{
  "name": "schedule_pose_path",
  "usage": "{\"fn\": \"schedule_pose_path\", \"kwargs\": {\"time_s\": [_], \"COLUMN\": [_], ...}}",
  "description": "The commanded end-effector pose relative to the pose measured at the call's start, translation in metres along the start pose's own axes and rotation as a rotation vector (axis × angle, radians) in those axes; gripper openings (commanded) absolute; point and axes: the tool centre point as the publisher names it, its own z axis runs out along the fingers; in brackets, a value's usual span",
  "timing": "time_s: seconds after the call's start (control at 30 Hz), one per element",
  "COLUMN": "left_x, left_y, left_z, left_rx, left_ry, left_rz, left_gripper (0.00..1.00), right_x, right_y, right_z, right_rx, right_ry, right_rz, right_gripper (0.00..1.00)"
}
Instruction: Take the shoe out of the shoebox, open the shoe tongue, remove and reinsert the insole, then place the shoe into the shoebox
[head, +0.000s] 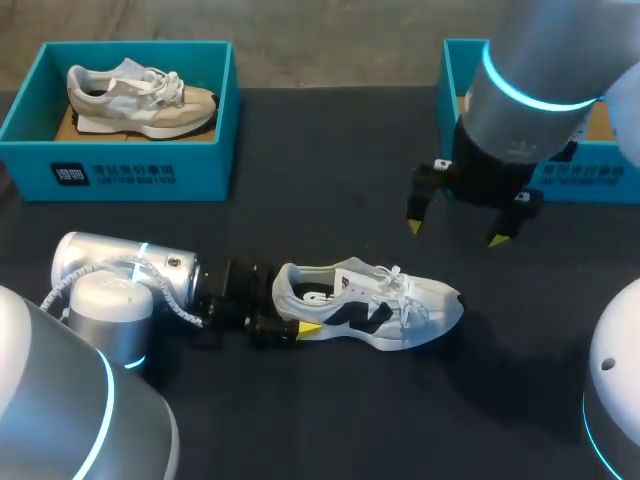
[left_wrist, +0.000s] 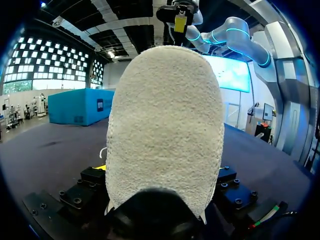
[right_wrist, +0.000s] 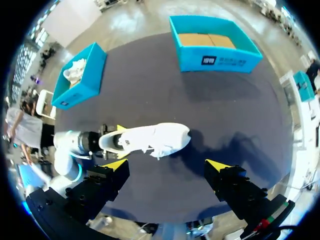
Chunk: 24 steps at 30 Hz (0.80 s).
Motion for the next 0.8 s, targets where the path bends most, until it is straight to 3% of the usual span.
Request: {"fn": "schedule_pose_path", "kwargs": {"time_s": [0.03,0.27,0.6,0.8], "left_x": [0.000,0.000,0.000,0.000], "left_y": [0.000,0.000,0.000,0.000], "left_z": [0.000,0.000,0.000,0.000], "left_rx": [0.000,0.000,0.000,0.000], "left_ry": [-0.003,-0.003,-0.003,-0.003], "left_rz": [0.000,0.000,0.000,0.000], "left_gripper": [0.00,0.00,0.00,0.00], "right_x": [0.037,0.054,0.080,0.080], "right_y": [0.008,0.013,0.007,0.007], "right_z": [0.012,0.031,0.057,0.057], "right_rx": [-0.037,-0.071,-0.089,-0.089], "right_ry": [-0.229,-0.370,-0.441,-0.441], "right_rz": [-0.064,-0.086,-0.080,-0.080], "right_gripper": [1.00,1.00,1.00,1.00]}}
